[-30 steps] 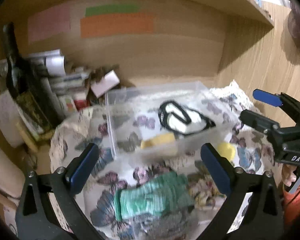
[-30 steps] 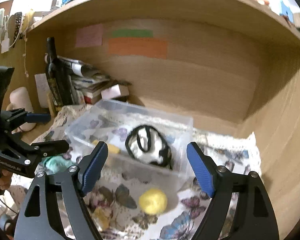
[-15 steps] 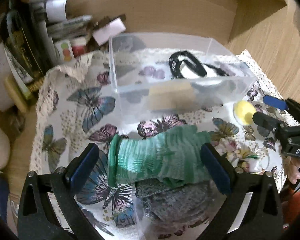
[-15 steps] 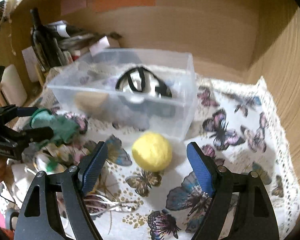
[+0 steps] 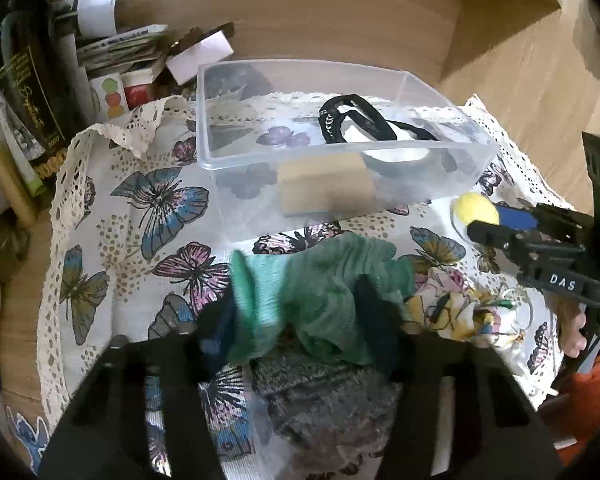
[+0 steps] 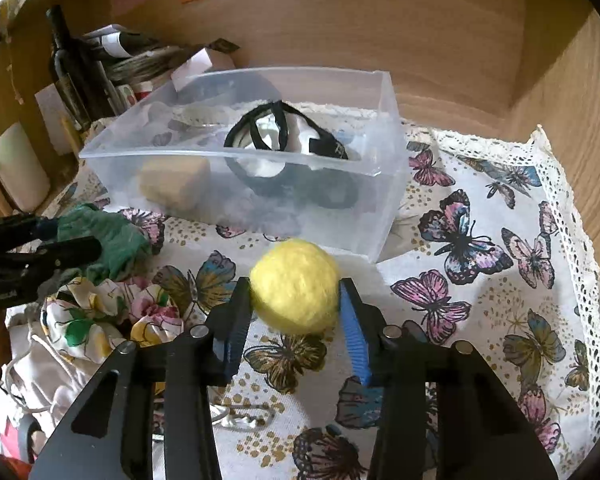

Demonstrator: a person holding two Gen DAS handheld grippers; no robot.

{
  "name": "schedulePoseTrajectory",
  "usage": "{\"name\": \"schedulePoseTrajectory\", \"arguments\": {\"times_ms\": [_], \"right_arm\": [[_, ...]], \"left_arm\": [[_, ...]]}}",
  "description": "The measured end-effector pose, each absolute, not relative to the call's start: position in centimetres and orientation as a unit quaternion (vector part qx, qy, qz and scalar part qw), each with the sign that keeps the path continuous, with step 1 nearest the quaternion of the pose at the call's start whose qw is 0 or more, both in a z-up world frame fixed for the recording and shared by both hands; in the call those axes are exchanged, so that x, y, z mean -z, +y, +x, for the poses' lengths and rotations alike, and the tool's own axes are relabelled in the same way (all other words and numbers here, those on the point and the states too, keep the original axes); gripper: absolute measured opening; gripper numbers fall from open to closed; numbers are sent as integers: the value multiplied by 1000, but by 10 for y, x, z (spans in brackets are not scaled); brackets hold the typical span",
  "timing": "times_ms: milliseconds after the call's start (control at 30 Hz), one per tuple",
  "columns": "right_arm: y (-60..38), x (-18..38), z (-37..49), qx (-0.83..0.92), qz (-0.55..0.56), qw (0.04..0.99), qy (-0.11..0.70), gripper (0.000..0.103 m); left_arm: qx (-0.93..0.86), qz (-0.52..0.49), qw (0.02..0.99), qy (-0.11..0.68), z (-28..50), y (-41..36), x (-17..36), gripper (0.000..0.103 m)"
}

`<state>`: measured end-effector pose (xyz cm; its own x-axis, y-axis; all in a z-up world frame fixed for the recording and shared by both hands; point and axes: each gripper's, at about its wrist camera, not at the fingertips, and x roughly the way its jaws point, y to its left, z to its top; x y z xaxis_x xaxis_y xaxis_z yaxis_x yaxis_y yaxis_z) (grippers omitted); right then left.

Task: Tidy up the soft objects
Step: 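Grasp the green knit cloth with the left tool while the right tool grasps the yellow felt ball, then carry the green cloth into the box with the left tool while the right tool drops the ball in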

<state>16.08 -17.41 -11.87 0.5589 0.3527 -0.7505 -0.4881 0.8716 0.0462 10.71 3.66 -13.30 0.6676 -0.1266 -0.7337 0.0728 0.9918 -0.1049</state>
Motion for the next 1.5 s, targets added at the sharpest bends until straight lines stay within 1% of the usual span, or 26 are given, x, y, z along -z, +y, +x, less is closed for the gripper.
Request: {"name": "schedulePoseTrajectory", "arguments": {"times_ms": [33, 133, 233, 633, 1100, 1300, 1500], "right_arm": [[-175, 117, 159, -237, -85, 881, 400, 39], [-178, 110, 153, -231, -90, 889, 385, 39], [-182, 99, 147, -230, -89, 897, 367, 39], [-183, 47, 132, -234, -80, 926, 286, 39], [-173, -5, 146, -256, -42, 942, 212, 39], [-161, -13, 160, -260, -46, 943, 203, 39], [-149, -9, 181, -259, -54, 940, 215, 39]], "left_arm": [[55, -32, 913, 403, 107, 36, 133, 37], [56, -30, 916, 397, 102, 36, 129, 29], [53, -20, 921, 385, 97, 34, 123, 28], [49, -36, 951, 302, 73, 42, 65, 28], [27, -32, 978, 205, 84, 36, -2, 28], [14, -20, 981, 194, 103, 32, -11, 28], [8, -26, 976, 215, 131, 35, -3, 28]]}}
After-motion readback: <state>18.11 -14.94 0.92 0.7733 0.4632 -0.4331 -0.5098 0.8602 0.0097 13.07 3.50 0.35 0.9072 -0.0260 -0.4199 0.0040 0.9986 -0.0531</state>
